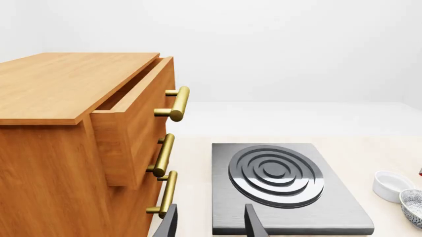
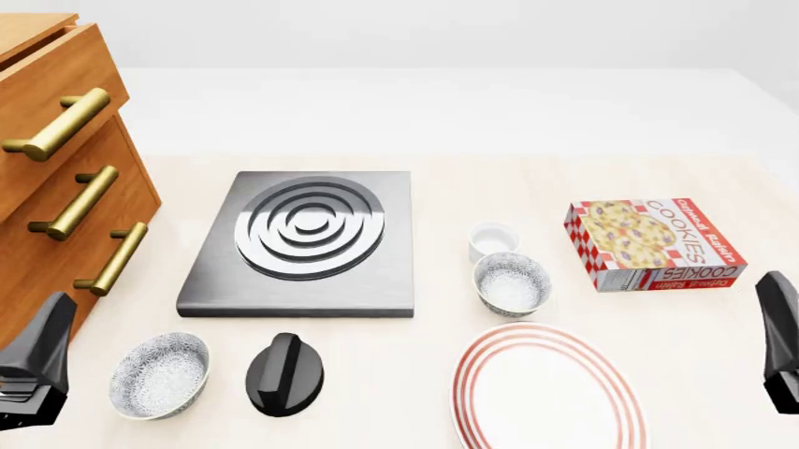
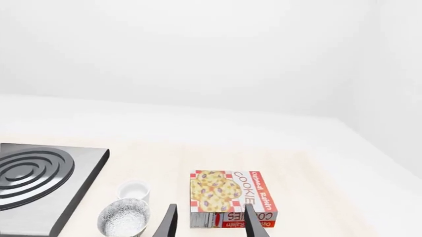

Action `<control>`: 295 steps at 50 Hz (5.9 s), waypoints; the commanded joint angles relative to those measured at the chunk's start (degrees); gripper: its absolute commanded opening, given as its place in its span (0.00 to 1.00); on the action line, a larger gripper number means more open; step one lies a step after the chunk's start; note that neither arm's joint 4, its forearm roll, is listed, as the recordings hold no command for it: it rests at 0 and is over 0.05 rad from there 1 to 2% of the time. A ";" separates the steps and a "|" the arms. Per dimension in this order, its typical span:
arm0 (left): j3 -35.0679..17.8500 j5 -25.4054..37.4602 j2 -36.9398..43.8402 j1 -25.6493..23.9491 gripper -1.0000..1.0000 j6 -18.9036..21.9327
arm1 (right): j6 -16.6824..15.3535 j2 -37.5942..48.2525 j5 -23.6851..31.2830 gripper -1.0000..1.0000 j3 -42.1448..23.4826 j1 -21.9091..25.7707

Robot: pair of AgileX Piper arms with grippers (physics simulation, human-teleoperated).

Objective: Pick the akita bowl between the plate and the ramekin and place it on the plate.

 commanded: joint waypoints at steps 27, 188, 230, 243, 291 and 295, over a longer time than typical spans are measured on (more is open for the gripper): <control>0.00 0.00 0.00 0.00 1.00 0.00 | -0.80 17.99 25.06 1.00 -36.20 3.15; 0.00 0.00 0.00 0.00 1.00 0.00 | 14.70 91.79 -1.21 1.00 -35.42 15.43; 0.00 0.00 0.00 0.00 1.00 0.00 | 16.54 94.36 -8.72 0.00 -29.61 15.26; 0.00 0.00 0.00 0.00 1.00 0.00 | 17.13 88.90 -5.27 0.00 -30.15 16.37; 0.00 0.00 0.00 0.00 1.00 0.00 | 6.80 53.67 23.68 0.00 -32.22 22.77; 0.00 0.00 0.00 0.00 1.00 0.00 | 5.73 52.29 24.48 0.00 -30.77 23.46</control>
